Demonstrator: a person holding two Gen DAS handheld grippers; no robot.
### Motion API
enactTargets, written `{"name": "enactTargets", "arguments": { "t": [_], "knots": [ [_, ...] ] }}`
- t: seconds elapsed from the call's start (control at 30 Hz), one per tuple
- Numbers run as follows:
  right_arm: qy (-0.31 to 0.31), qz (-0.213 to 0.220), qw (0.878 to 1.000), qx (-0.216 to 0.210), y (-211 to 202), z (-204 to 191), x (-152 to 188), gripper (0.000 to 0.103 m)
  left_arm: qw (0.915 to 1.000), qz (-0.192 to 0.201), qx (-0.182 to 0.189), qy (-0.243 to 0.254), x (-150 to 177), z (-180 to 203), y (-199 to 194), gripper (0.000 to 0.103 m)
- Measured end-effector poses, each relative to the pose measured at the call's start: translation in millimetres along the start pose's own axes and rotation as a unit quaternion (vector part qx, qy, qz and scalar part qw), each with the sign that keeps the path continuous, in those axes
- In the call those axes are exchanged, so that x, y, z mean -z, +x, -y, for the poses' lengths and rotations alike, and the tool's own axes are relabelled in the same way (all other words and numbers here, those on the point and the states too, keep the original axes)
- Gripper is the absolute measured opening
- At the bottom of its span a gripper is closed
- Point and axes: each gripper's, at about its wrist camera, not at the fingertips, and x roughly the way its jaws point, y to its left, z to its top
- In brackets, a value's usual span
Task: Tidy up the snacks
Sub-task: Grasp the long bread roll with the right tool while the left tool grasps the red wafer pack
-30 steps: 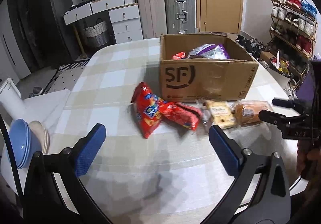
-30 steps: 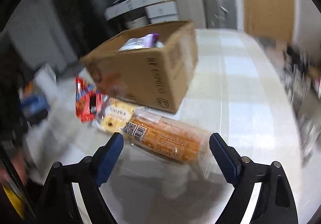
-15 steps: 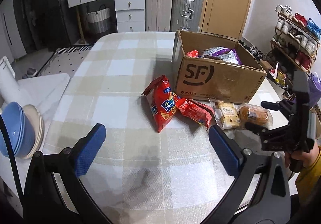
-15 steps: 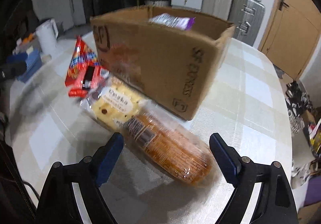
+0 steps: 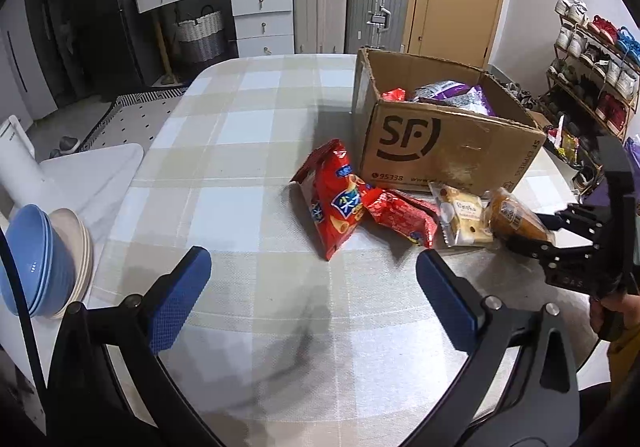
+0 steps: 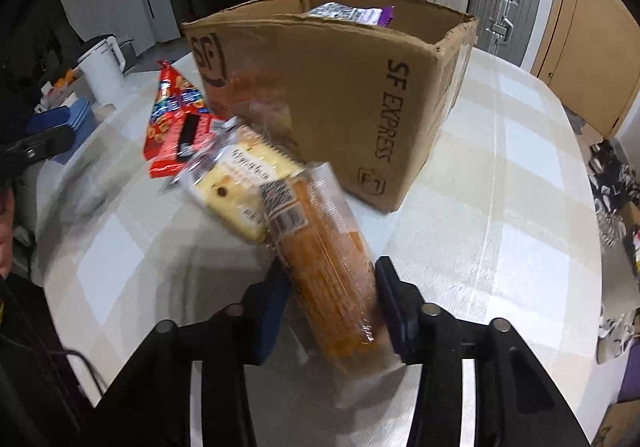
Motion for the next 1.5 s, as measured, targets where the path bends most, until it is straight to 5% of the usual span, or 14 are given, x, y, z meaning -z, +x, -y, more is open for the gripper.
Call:
{"name": "enactTargets", "arguments": {
  "t": [0.4, 0.6, 0.7, 0.83, 1.5],
  "knots": [
    [0.037, 0.010, 0.999, -0.021, -20, -14, 19, 0.039, 0.9987, -0.014, 0.002, -0.048, 0, -36, 8, 0.102],
    [-0.005, 0.027, 0.998, 0.048, -17, -42, 24, 0.038, 0.9978, -0.013, -0.008, -0.065, -6, -50, 23, 0.102],
    [-0.006, 0.030, 0.998, 0.049, -17, -48, 23, 0.038, 0.9950, -0.033, 0.021, -0.092, -11, -53, 40, 0.102],
    [-0.007, 0.032, 0.998, 0.056, -18, -50, 27, 0.037, 0.9895, -0.034, 0.056, -0.129, -22, -47, 52, 0.102],
    [-0.004, 0.035, 0.999, 0.033, -22, -47, 28, 0.037, 0.9874, -0.065, 0.045, -0.137, -46, -21, 129, 0.102]
  ]
}}
